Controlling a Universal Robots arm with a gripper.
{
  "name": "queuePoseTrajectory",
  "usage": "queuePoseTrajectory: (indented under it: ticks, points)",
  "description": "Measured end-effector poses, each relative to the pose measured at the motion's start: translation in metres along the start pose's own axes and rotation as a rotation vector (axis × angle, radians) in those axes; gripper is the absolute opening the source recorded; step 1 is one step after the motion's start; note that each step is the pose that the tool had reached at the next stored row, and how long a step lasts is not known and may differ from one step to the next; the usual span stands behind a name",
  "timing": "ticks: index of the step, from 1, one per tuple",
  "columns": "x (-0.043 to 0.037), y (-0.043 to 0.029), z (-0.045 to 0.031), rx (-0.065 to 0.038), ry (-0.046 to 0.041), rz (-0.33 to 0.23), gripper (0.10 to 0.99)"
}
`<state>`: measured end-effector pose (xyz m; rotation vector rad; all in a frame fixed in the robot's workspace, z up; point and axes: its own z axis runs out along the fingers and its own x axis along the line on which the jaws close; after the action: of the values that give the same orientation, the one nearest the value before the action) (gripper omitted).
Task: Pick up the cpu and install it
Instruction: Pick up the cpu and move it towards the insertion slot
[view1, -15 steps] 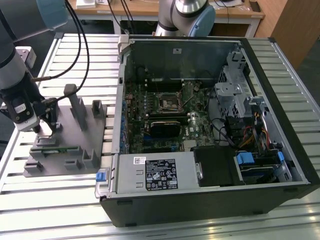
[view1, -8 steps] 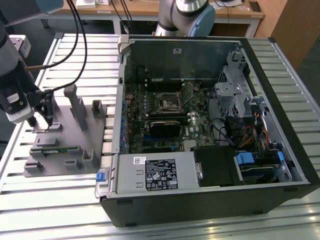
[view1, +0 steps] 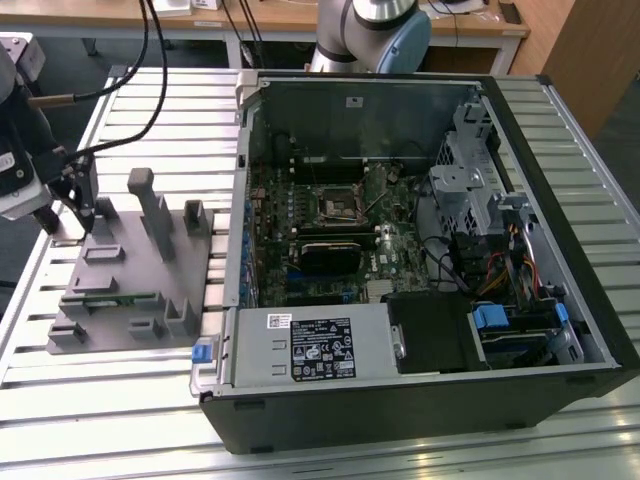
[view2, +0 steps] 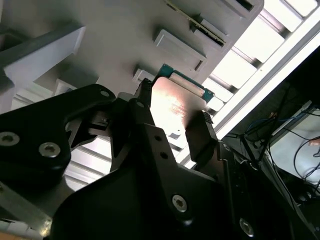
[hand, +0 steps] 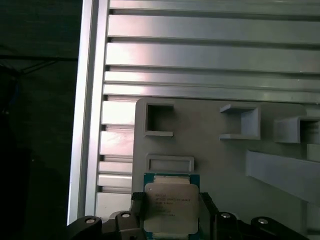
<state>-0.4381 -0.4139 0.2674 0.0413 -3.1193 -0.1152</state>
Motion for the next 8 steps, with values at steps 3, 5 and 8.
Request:
queuePoseTrajectory:
  ticks: [3,5,8]
  points:
    - [0.0002,0.0010,-0.0135,-0.001,0.0000,0.000,0.525]
    - [0.0005,0.0017,-0.0226,-0.001,0.0001,0.000,0.525]
    - [0.0006,0.0024,-0.0321,-0.001,0.0000,0.000,0.525]
